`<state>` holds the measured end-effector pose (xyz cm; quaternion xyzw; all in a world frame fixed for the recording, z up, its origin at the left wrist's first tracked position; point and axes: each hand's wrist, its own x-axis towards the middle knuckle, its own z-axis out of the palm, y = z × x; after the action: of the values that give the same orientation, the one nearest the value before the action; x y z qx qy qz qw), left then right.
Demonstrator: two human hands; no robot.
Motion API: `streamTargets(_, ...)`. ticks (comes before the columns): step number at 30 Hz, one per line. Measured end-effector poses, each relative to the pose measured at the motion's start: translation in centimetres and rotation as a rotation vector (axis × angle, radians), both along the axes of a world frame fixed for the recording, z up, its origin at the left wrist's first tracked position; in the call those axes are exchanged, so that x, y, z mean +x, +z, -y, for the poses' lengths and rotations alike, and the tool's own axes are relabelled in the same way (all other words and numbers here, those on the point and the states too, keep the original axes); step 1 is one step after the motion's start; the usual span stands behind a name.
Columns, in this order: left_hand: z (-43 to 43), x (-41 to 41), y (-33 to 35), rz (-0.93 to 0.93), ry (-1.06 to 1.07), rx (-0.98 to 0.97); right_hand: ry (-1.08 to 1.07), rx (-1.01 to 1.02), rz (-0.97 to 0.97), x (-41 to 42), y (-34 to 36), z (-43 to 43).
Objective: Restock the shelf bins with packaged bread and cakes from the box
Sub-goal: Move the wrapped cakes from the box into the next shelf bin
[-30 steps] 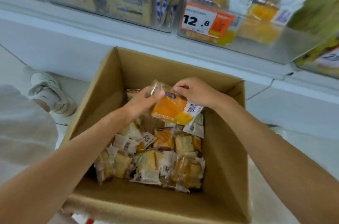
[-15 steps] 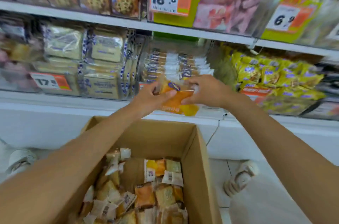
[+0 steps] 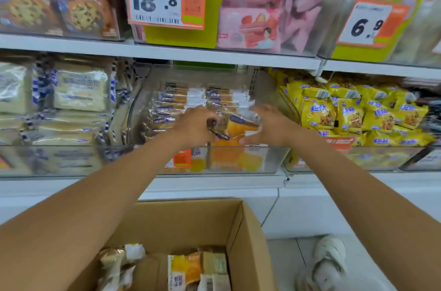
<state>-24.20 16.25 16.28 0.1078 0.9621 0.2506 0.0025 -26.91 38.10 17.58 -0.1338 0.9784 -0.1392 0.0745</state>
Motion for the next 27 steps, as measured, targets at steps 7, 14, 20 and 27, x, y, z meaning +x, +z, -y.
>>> streamTargets(7, 1.7, -0.7, -0.9, -0.037, -0.165, 0.205, 0.087, -0.378, 0.189, -0.3, -0.5, 1.1)
streamTargets(14, 3.4, -1.3, -0.7, -0.125, -0.130, -0.161, 0.003, -0.235, 0.183, 1.4, -0.4, 0.4)
streamTargets(20, 3.1, -0.7, -1.7, -0.049, -0.128, -0.109, -0.161, -0.461, 0.323, 0.9, -0.2, 1.0)
streamTargets(27, 2.7, -0.4, -1.2, -0.018, -0.074, -0.091, -0.115, -0.477, 0.218, 1.2, -0.5, 2.0)
